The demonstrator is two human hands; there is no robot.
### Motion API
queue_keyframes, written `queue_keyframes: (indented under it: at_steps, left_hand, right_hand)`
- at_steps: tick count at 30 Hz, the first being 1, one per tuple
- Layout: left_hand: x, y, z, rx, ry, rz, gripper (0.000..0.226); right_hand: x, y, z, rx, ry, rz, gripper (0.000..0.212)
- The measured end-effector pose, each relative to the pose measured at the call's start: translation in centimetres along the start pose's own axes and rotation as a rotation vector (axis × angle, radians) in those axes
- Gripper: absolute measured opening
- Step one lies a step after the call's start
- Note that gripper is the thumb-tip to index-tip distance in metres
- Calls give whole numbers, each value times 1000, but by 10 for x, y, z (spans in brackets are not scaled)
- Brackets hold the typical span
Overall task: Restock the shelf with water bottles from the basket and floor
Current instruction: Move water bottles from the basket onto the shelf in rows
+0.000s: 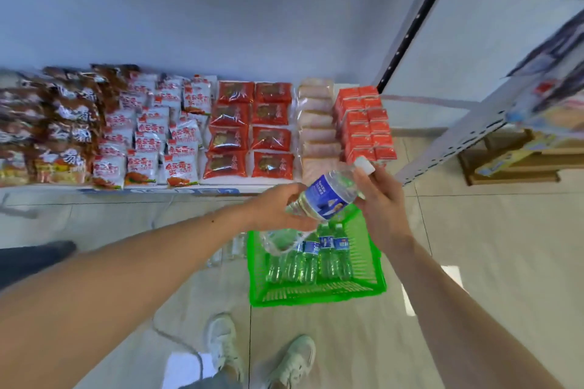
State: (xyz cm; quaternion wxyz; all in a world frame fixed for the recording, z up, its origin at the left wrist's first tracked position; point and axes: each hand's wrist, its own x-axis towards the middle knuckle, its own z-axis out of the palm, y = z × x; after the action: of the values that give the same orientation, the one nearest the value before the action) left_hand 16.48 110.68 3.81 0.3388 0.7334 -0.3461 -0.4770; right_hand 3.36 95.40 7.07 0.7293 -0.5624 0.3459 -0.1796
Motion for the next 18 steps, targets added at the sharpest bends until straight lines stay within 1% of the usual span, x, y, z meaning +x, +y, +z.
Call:
queue_keyframes:
  at_steps: [2,4,7,8,10,12,13,14,16,18]
  left_hand:
    - [-18,34,-14,-23,71,40,57]
    - [-38,68,-30,-22,144,79,58]
    - [-63,112,-51,-29,241,133,57]
    - [-73,127,-56,-11,276,149,56]
    - [-88,153,-64,31,352,199,59]
    - [-101,177,-71,68,402,238,66]
    - [-108,191,-74,94,417,248,64]
    - [-114,204,-78,114,435,254,62]
    - [-127,228,-87,134,474,274,67]
    - [-139,247,-99,130,509,294,64]
  right_hand:
    - [-8,-43,11,-21,-25,-45,24]
    - [-16,-85,26,-10,-15,-67,28]
    - [-35,-144,54,-46,5,-129,21]
    - [-41,-161,64,-66,11,-150,23]
    - [-53,-194,79,-155,51,-178,37]
    - [-64,-225,89,-302,124,-231,48]
    - [-69,-239,92,-352,148,-260,50]
    - [-75,-254,95,-368,151,-287,50]
    - [-87,-282,99,-378,143,-342,46]
    - [-96,-307,104,-425,143,-404,45]
